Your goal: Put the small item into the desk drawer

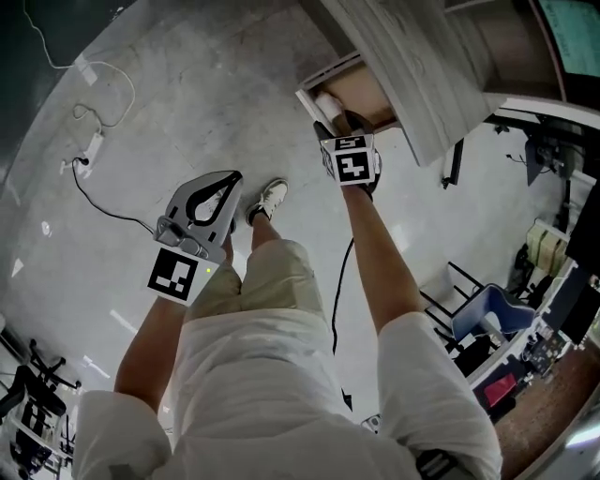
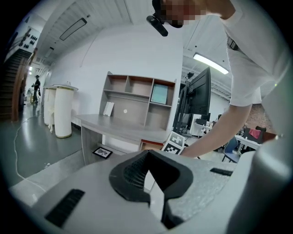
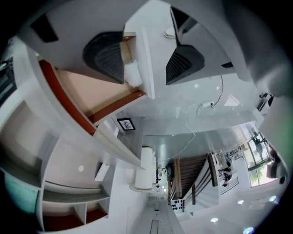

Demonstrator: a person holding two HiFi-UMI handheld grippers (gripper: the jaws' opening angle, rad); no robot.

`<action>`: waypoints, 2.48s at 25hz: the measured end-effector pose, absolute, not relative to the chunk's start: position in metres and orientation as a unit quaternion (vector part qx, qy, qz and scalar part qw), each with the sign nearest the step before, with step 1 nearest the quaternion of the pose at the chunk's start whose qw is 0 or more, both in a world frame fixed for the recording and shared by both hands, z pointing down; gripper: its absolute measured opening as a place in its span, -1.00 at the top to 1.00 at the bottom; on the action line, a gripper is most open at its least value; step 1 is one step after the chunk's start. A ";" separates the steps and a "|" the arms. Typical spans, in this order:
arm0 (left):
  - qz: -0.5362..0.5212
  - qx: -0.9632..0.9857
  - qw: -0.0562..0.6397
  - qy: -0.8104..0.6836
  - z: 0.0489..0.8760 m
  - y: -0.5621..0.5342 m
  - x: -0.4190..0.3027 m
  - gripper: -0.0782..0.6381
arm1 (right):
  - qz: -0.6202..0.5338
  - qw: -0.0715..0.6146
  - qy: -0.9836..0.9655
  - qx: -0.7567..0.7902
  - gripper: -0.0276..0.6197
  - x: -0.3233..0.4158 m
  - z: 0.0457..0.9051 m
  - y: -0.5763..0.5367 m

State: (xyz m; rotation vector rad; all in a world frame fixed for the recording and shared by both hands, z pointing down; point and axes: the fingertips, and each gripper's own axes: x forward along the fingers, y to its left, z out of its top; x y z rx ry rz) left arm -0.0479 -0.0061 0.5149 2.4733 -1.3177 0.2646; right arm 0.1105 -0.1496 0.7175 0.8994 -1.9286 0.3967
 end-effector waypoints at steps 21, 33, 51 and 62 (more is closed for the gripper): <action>0.080 0.906 0.069 -0.410 0.396 -0.003 -0.054 0.77 | 0.206 0.294 -0.791 0.495 0.92 0.143 0.520 -0.109; 0.080 0.910 0.031 -0.405 0.348 -0.016 -0.038 0.77 | 0.264 0.202 -0.794 0.509 0.92 0.180 0.486 -0.074; 0.060 0.907 -0.014 -0.416 0.293 -0.070 -0.023 0.77 | 0.196 0.088 -0.825 0.523 0.92 0.215 0.363 -0.145; 0.024 0.880 -0.027 -0.474 0.253 -0.100 -0.068 0.77 | 0.090 0.044 -0.859 0.503 0.92 0.216 0.248 -0.178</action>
